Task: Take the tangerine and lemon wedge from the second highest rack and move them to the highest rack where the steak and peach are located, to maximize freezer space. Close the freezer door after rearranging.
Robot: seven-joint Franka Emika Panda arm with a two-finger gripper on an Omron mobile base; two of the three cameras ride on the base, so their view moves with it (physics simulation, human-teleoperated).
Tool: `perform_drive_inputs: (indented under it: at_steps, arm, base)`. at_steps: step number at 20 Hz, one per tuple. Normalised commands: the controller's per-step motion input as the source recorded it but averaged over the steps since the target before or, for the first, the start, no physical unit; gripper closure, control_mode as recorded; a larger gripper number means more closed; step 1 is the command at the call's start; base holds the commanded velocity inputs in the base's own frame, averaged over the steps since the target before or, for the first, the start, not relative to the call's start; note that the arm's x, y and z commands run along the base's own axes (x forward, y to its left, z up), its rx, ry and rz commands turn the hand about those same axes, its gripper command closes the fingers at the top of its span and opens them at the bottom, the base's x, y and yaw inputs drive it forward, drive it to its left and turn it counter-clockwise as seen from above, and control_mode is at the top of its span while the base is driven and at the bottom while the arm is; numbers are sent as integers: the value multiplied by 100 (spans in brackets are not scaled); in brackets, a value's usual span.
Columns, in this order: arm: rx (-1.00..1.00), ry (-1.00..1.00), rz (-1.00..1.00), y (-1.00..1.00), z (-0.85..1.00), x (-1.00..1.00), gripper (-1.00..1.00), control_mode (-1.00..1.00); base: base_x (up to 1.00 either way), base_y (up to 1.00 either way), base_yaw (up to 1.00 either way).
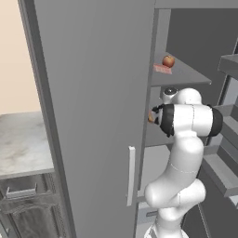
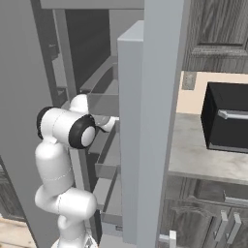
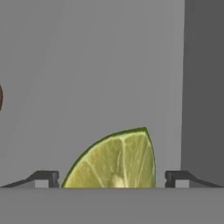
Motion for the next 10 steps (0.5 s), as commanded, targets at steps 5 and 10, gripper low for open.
perform_drive_inputs:
  at_steps: [5, 10]
  arm:
    - [7, 0, 0, 0, -31, 0, 100, -100]
    - [3, 0, 0, 5, -31, 0, 100, -100]
  base:
    - [0, 0, 0]
    - [0, 0, 0]
